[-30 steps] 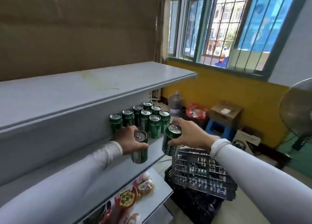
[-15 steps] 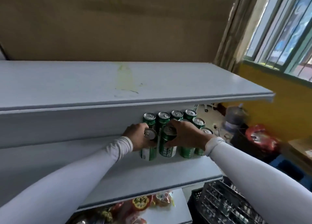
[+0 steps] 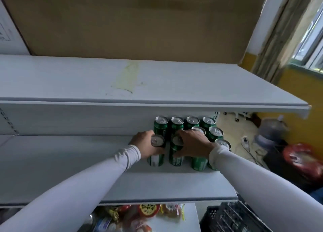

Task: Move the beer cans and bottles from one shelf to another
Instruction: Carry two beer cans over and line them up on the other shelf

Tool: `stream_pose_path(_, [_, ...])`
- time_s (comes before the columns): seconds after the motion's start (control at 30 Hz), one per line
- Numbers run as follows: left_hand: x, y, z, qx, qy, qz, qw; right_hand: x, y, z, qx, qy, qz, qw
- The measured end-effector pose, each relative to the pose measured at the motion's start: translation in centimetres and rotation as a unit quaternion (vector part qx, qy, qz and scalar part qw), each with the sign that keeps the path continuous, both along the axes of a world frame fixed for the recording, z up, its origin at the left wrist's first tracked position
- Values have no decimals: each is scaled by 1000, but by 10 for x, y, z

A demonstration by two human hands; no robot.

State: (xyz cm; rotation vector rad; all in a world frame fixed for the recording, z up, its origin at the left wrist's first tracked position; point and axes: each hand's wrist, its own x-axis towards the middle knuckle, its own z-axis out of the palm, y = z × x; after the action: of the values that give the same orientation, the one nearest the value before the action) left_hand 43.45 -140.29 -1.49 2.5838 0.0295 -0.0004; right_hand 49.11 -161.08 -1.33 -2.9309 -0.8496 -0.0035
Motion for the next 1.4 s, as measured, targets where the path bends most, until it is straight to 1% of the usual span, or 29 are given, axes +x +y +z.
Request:
stream_pose_path(0.13, [-3,9,2,3,6,-46,999,2,-3,3,-11,-3,17,1000])
stream_pose_path(0.3, [5,7,-3,11,-3,-50,999,4,-6,0,0,-17,21,1000])
stream_pose_path(0.4, [14,4,-4,17,-10,-51,999,9,-4,2,-2,-33,5,999])
stream_pose_path(0.67, [34,-7,-9,11,-23,-28,999,24,-2,3,13,-43,-36,998])
stream_pose_path(0.8, [43,-14,-11,14,-26,-13,999,29,-3,4,26,-46,-32,998])
stream_pose_path(0.97, [47,-19,-12,21,-24,2,999,32,-3,-1,21,-45,-43,998])
stream_pose_path(1.13, [41,-22,-13,15,-25,12,1000,31,-4,1,25,-25,-39,999])
stream_pose_path(1.3, [22,-20,-3,50,-13,8,999,24,-12,21,57,-12,11,998])
stream_pose_path(1.4, [7,-13,12,98,4,-5,995,21,-6,41,77,7,32,996])
